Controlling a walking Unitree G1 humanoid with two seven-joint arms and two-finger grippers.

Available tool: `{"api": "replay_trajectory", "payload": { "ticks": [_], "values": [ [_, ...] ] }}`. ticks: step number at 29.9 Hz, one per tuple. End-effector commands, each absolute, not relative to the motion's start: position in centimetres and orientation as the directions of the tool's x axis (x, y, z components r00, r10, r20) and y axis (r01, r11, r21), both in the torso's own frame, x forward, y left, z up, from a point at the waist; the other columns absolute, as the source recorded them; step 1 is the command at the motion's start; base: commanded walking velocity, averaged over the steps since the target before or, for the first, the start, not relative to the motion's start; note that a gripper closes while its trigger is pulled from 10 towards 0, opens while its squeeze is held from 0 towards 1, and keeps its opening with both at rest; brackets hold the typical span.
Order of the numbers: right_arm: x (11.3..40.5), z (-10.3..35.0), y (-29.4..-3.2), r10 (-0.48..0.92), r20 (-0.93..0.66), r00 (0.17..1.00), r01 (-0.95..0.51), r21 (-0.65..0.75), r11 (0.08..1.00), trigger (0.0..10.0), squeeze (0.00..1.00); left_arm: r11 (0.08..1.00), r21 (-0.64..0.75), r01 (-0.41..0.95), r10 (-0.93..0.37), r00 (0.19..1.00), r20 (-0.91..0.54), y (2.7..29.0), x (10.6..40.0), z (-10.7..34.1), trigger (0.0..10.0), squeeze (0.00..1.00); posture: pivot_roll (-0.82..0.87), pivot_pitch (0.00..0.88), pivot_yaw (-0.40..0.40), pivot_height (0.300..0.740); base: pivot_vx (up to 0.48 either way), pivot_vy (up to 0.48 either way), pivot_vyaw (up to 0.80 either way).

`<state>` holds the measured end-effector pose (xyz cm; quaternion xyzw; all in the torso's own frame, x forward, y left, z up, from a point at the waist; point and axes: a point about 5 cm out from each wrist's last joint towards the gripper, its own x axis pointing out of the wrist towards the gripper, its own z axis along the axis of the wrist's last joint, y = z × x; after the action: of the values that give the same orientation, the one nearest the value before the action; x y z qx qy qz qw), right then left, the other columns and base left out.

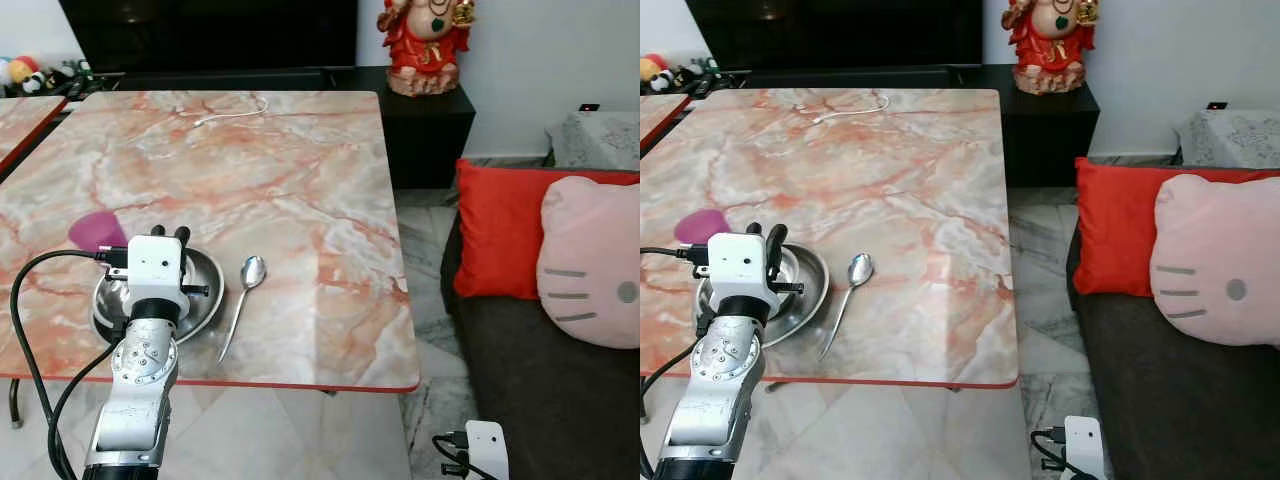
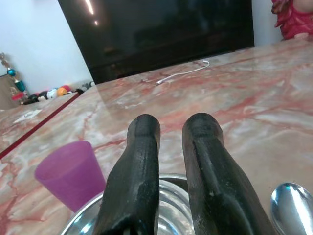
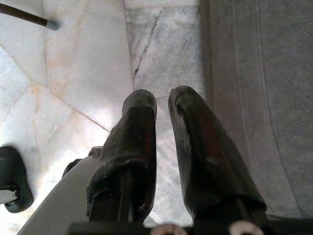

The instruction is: Setting the table

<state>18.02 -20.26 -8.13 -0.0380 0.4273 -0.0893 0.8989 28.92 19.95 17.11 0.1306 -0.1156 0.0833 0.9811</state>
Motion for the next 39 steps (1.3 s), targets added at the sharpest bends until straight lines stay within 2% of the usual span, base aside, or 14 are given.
{"api": "replay_trajectory", "payload": {
  "ticks": [1,21,35,39],
  "values": [
    [17.62,-8.38,-20.01,-0.186,-0.772,0.608,0.131,-0.133,0.982,10.0,0.00,0.947,0.249,-0.205,0.134,0.952,0.275,20.09,28.91,17.46,10.0,0.00,-0.05,0.054,0.032,0.732,0.000,0.480,0.00],
    [17.56,-8.46,-19.89,-0.174,-0.781,0.599,0.115,-0.131,0.985,10.0,0.00,0.949,0.224,-0.221,0.140,0.933,0.331,19.83,28.83,17.83,10.0,0.00,-0.05,0.000,0.032,0.732,0.000,0.480,0.00],
    [17.30,-8.61,-19.58,-0.145,-0.786,0.601,0.074,-0.126,0.989,10.0,0.00,0.951,0.197,-0.237,0.164,0.931,0.327,20.37,28.47,17.70,10.0,0.00,-0.04,0.000,0.034,0.732,0.000,0.480,0.00],
    [17.32,-8.61,-19.45,-0.139,-0.784,0.605,0.070,-0.121,0.990,10.0,0.00,0.952,0.193,-0.236,0.168,0.934,0.316,20.55,28.27,17.42,10.0,0.00,-0.03,0.000,0.036,0.732,0.000,0.480,0.60]
  ]
}}
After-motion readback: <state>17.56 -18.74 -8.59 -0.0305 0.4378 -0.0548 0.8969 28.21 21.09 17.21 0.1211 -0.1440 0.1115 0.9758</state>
